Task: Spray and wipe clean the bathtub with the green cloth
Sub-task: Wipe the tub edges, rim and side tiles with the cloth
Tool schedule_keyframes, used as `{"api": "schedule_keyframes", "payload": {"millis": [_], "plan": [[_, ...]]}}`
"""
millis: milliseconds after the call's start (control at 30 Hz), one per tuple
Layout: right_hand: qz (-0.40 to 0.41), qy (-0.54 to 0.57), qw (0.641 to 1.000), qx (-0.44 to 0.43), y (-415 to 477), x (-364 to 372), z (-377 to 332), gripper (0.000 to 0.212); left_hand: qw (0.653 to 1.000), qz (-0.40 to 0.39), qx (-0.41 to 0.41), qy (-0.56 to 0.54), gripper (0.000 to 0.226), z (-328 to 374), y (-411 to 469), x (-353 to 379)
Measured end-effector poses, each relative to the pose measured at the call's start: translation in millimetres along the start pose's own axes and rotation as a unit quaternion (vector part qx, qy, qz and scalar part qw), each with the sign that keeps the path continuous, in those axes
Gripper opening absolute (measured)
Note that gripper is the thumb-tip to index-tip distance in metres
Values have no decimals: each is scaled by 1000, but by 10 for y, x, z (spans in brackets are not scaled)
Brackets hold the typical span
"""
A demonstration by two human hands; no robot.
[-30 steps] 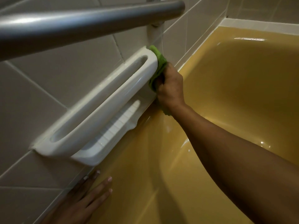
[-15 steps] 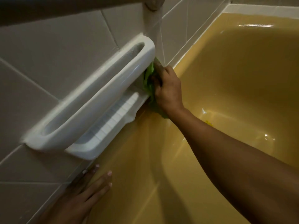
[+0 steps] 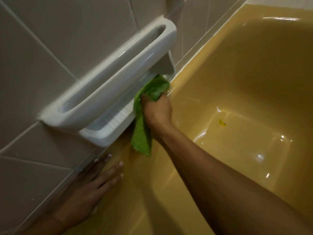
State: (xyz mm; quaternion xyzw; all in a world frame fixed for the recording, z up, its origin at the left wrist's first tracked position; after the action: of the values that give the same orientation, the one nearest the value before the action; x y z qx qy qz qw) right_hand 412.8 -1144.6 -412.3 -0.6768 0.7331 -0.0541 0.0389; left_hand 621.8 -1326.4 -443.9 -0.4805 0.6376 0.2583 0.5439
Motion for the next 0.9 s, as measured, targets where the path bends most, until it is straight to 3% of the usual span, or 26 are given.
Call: {"api": "schedule_keyframes", "payload": {"millis": [133, 267, 367, 567, 667, 900], "plan": [[53, 31, 998, 31, -245, 107, 67, 28, 999, 32, 5, -13, 68, 16, -56, -22], [50, 4, 998, 38, -181, 29, -15, 44, 997, 64, -7, -53, 59, 2, -51, -86], [51, -2, 998, 46, -163, 30, -62, 52, 996, 55, -29, -57, 81, -31, -196, -74], [73, 12, 995, 74, -248, 100, -65, 50, 997, 4, 62, 54, 78, -167, -1145, 161], [69, 29, 994, 80, -386, 234, -3, 41, 996, 18, 37, 79, 72, -53, -1108, 152], [25, 40, 995, 90, -976, 675, 239, 42, 998, 31, 24, 54, 67, -74, -1099, 172]]}}
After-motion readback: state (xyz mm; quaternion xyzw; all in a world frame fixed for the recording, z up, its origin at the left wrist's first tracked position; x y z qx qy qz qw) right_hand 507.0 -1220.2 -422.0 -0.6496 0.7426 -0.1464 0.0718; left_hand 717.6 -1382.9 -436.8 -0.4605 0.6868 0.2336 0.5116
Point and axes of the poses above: each hand's wrist, its own y-axis towards the middle knuckle, its own x-axis out of the palm, z = x × y, the point moved 8 cm from there along y, towards the middle knuckle, and after that the axes turned 11 degrees about -x, right-handed, at the moved point
